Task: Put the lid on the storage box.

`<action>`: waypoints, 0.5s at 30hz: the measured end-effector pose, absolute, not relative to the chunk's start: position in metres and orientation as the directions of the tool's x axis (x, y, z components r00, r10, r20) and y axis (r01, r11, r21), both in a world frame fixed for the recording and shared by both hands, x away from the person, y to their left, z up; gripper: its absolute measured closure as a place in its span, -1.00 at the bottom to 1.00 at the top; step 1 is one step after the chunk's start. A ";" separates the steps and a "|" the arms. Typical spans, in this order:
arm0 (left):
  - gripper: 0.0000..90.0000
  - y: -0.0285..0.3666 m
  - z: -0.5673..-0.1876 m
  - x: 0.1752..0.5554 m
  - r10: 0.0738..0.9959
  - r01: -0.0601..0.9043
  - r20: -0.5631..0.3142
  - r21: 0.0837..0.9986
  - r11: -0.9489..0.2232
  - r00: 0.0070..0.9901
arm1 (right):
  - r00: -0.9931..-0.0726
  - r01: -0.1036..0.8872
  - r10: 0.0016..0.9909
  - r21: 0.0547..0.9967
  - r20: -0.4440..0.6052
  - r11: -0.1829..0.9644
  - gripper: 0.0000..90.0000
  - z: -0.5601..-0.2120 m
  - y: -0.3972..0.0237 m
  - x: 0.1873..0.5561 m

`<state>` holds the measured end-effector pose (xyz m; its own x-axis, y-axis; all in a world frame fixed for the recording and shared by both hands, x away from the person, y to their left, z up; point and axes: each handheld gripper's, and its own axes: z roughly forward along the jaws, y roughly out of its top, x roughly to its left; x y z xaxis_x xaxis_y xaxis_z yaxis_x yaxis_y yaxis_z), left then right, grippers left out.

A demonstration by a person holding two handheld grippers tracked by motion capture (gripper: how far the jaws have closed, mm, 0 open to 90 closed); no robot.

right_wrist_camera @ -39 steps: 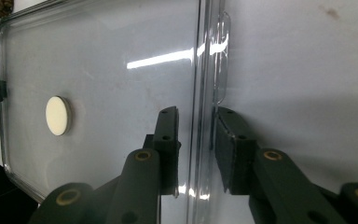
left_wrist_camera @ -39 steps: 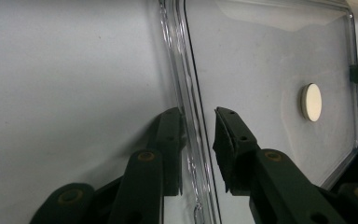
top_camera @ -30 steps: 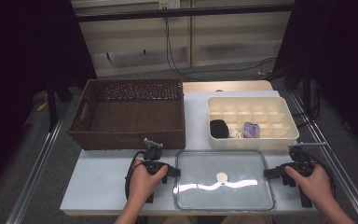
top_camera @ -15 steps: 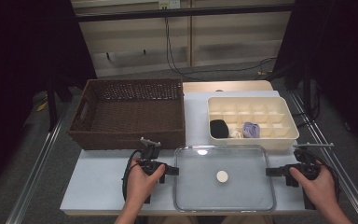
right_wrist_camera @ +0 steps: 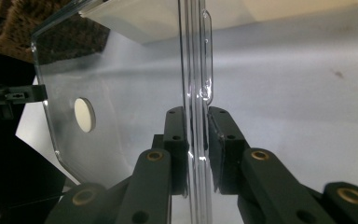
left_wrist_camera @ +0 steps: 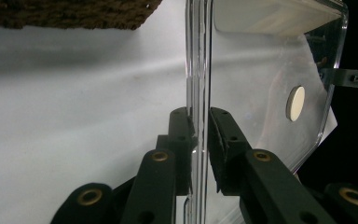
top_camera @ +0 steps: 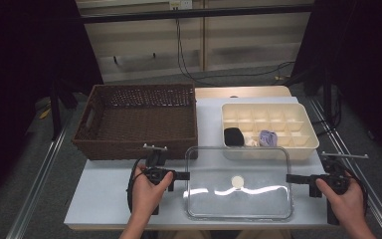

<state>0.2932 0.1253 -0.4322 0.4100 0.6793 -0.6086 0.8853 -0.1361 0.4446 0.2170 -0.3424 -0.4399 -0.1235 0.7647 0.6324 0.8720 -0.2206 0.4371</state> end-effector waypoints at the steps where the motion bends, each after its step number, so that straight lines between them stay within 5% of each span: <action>1: 0.77 0.125 -0.431 0.293 0.681 0.883 -0.605 0.451 -0.133 0.412 | -0.125 0.868 0.763 0.443 0.635 -0.226 0.76 -0.439 -0.342 0.217; 15: 0.77 0.126 -0.413 0.295 0.663 0.850 -0.594 0.511 -0.128 0.457 | -0.208 0.818 0.766 0.538 0.608 -0.205 0.77 -0.423 -0.345 0.218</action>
<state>0.2953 0.1262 -0.4134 0.4567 0.6625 -0.5937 0.8498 -0.1276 0.5114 0.2179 -0.3447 -0.4226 -0.2078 0.7663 0.6079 0.8175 -0.2052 0.5381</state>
